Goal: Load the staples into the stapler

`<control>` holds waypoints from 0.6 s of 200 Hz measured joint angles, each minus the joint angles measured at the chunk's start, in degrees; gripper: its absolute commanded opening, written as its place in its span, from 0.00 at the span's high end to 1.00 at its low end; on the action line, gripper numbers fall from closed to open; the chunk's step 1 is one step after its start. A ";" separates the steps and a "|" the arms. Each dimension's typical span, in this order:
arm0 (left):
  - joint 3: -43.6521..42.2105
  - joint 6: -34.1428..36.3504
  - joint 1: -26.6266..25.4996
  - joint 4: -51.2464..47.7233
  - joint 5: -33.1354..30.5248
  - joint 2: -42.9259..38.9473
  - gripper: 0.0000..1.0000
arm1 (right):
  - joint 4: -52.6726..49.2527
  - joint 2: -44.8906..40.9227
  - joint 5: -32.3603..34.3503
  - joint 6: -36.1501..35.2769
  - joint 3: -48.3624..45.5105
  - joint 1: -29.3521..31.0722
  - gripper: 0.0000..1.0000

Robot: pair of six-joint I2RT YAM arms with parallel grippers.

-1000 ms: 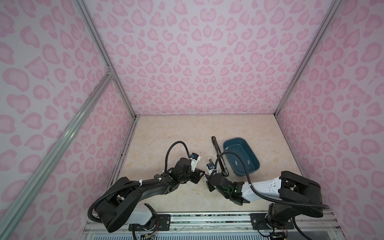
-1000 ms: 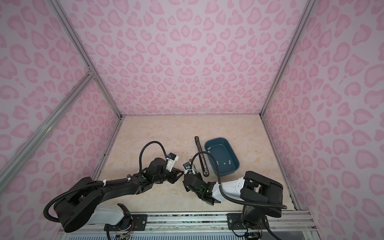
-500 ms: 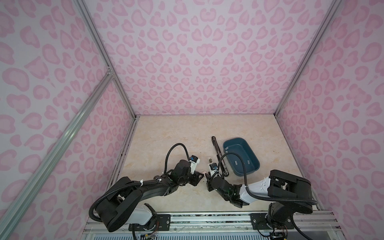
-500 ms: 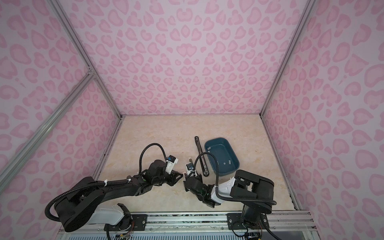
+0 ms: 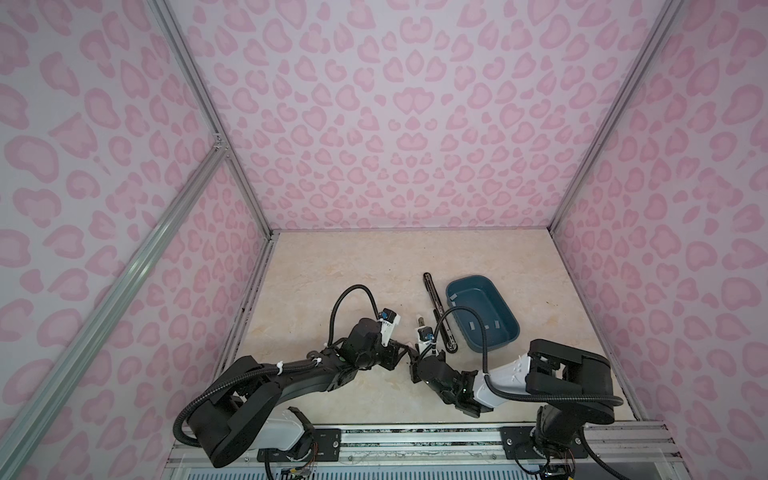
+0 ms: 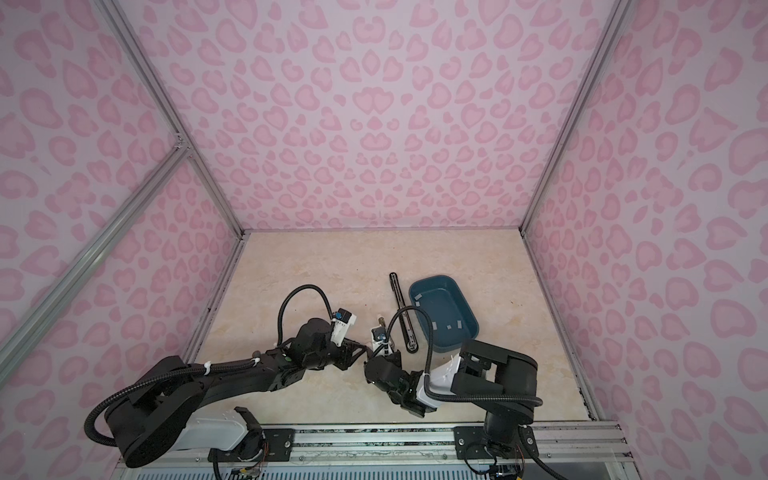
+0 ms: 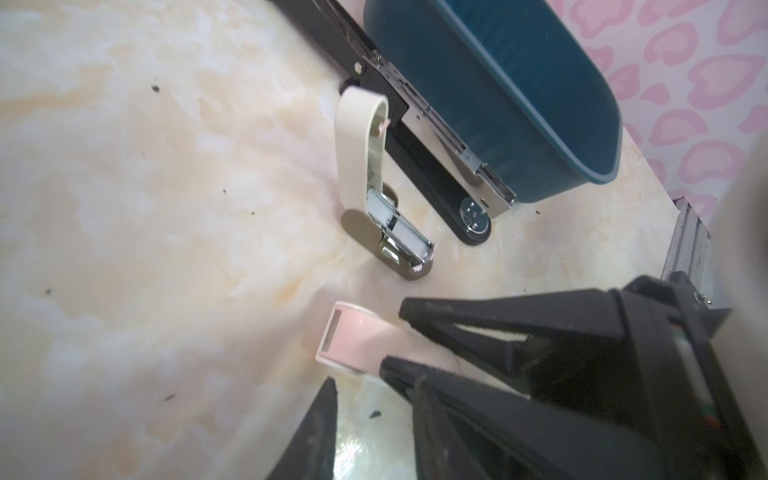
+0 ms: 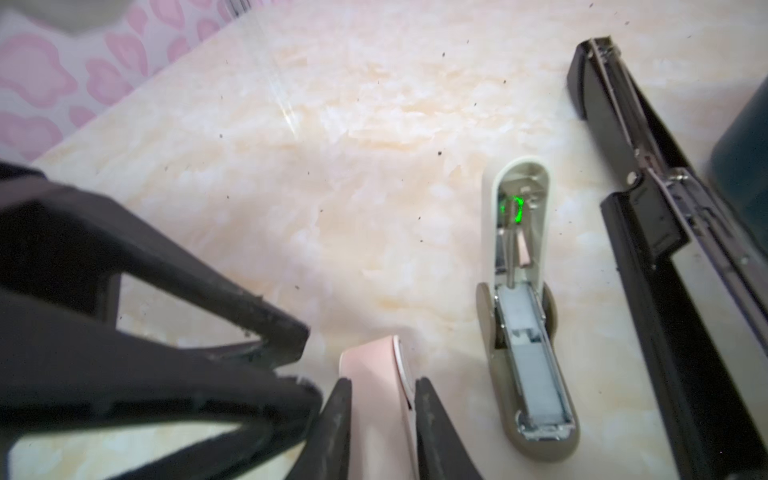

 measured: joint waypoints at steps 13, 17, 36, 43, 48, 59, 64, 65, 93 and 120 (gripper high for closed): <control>1.29 0.04 0.04 -0.70 -1.16 -1.16 0.63 | -7.96 -3.06 0.04 -0.66 3.34 -0.24 0.64; 1.73 0.15 0.13 -0.83 -1.55 -1.57 0.60 | -10.16 -3.96 0.22 -1.22 4.37 -0.44 0.63; 3.74 0.39 0.74 -1.29 -3.41 -3.41 0.57 | -17.86 -7.26 0.79 -1.73 8.35 -2.23 0.60; 4.46 0.46 0.98 -1.64 -3.76 -3.85 0.56 | -19.76 -8.39 1.25 -2.08 9.11 -2.99 0.59; 4.90 0.61 1.14 -2.05 -3.82 -4.11 0.56 | -20.48 -9.20 1.51 -2.51 9.31 -3.45 0.58; 5.77 0.59 1.55 -3.23 -3.78 -4.61 0.54 | -21.09 -10.91 2.14 -2.75 8.90 -4.37 0.54; 5.99 0.59 1.86 -3.54 -3.78 -4.74 0.53 | -21.14 -11.52 2.32 -3.15 8.39 -4.57 0.52; 6.03 0.59 1.88 -3.58 -3.76 -4.76 0.53 | -21.16 -11.67 2.34 -3.26 8.17 -4.61 0.52; 7.41 0.26 3.41 -5.35 -3.72 -5.03 0.53 | -21.24 -13.38 1.68 -5.25 3.39 -5.46 0.44; 9.05 -1.11 5.73 -5.95 -2.60 -3.43 0.51 | -19.26 -12.72 0.13 -6.21 -1.31 -6.32 0.39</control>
